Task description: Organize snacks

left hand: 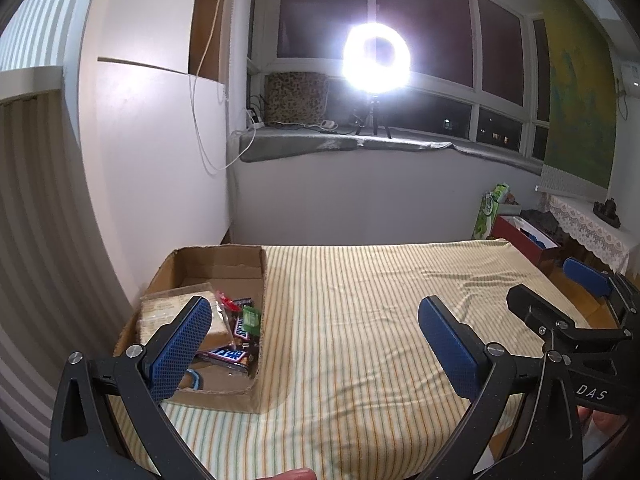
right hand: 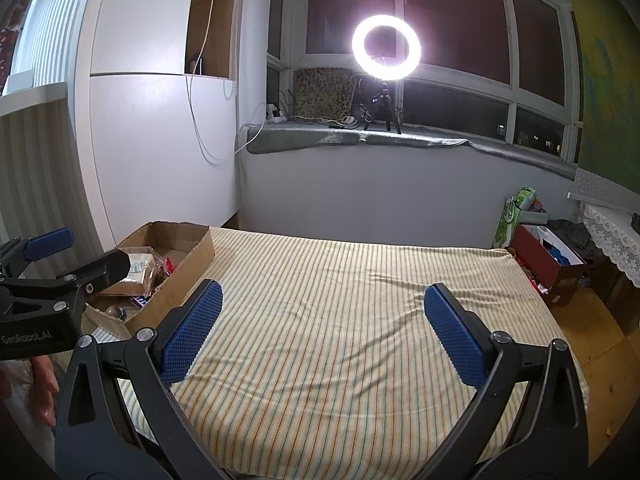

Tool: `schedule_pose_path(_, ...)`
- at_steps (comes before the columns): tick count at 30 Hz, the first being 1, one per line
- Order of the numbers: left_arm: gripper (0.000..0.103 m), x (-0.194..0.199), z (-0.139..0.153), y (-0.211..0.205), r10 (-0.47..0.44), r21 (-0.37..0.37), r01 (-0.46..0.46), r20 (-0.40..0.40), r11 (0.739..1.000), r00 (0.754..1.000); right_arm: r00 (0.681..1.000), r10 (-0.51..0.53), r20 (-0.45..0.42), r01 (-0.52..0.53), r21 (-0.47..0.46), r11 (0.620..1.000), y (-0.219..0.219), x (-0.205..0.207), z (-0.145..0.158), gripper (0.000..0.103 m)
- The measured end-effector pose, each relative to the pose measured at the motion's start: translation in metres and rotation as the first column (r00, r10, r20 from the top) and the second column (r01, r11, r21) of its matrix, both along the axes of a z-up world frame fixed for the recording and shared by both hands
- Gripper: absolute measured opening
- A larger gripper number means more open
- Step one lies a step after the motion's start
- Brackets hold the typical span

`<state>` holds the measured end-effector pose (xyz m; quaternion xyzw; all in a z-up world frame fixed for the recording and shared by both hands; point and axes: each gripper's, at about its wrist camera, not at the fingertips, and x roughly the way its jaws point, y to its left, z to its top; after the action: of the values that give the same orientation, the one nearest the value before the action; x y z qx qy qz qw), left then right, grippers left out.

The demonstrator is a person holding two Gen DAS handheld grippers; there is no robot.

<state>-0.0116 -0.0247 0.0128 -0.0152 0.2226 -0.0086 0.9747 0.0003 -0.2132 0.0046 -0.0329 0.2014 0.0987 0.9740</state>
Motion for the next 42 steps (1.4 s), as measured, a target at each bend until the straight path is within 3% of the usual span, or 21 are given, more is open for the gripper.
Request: schedule_pose_path(42,0.102,0.0015,-0.0069,-0.0048,-0.022,-0.005,0.022,-0.037,1.000,0.999,1.000,0.003,-0.002,-0.003,-0.002,1.000,0.0005,0.0010,-0.0015,0.103)
